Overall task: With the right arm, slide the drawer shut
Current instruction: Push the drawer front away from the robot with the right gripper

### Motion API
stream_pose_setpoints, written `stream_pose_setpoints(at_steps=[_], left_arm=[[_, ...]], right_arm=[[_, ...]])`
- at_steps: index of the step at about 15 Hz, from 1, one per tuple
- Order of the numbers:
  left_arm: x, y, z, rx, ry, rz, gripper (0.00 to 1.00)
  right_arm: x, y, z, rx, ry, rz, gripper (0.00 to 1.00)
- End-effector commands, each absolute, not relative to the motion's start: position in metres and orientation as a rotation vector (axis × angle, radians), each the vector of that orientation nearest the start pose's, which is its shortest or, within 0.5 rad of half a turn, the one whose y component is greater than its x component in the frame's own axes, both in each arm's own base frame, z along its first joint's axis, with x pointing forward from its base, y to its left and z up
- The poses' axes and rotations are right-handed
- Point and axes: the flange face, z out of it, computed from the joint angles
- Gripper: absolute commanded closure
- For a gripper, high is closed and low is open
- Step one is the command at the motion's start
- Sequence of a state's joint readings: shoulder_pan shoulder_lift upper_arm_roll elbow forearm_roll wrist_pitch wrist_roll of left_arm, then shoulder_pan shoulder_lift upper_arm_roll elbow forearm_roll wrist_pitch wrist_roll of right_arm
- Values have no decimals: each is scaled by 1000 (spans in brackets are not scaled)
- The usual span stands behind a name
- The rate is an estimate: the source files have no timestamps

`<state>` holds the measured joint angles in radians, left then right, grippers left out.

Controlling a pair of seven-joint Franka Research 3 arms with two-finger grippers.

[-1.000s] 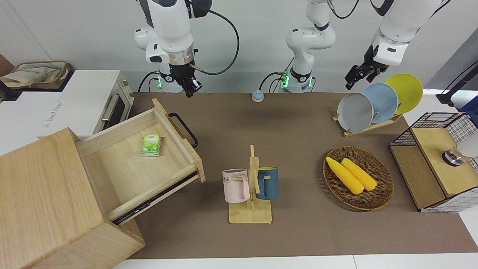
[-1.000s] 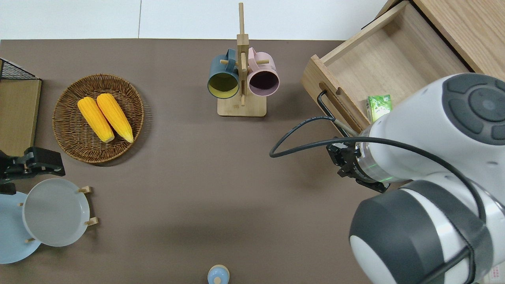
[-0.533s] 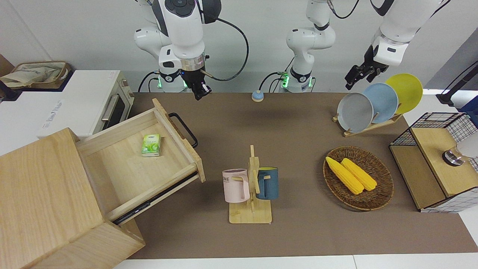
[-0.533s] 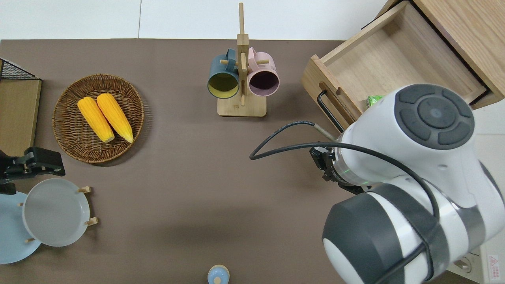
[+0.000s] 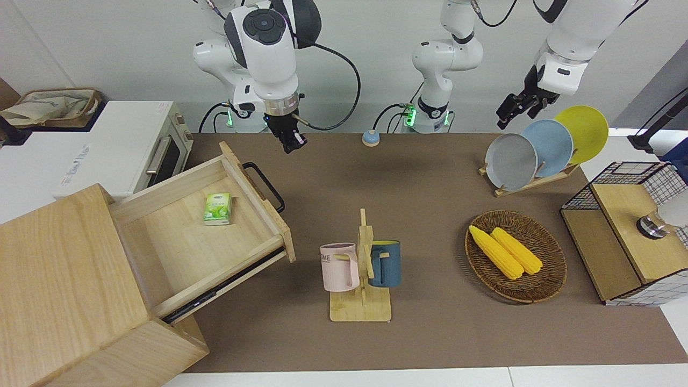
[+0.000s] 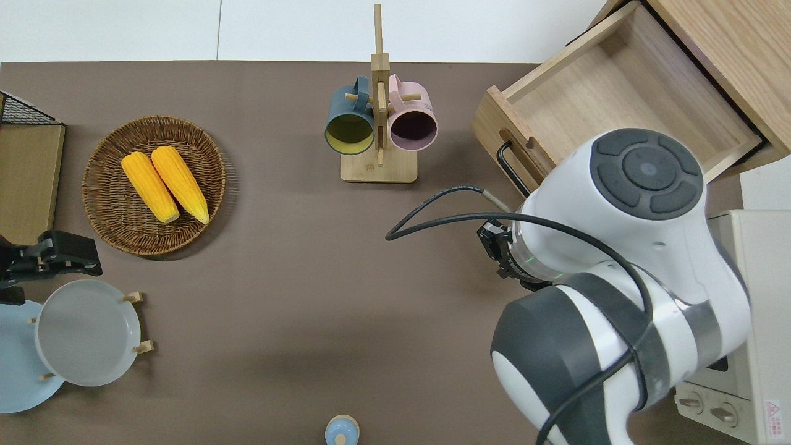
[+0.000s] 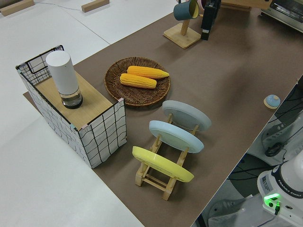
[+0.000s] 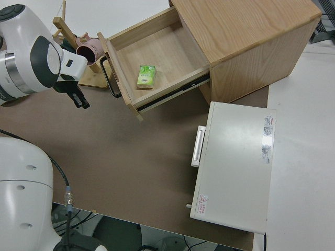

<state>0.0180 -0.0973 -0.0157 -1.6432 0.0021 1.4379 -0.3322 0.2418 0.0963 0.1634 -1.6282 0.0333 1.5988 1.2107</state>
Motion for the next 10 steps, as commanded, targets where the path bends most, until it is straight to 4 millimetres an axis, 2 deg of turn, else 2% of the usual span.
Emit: stream_pose_setpoints(at_steps=[1,4,6,10], left_arm=[[506,1,636,-3081,-505,156,7],[506,1,636,-3081,-505,156,7],[506,1,636,-3081,-505,156,7],[506,1,636,-3081,-505,156,7]], right_arm=[[539,231,525,-2910,1291,198,978],[547,227,517,-2902,1299,186,978],[553,220,502,-2904,1304,167,980],[567,201,494,-2902,1313,140,984]])
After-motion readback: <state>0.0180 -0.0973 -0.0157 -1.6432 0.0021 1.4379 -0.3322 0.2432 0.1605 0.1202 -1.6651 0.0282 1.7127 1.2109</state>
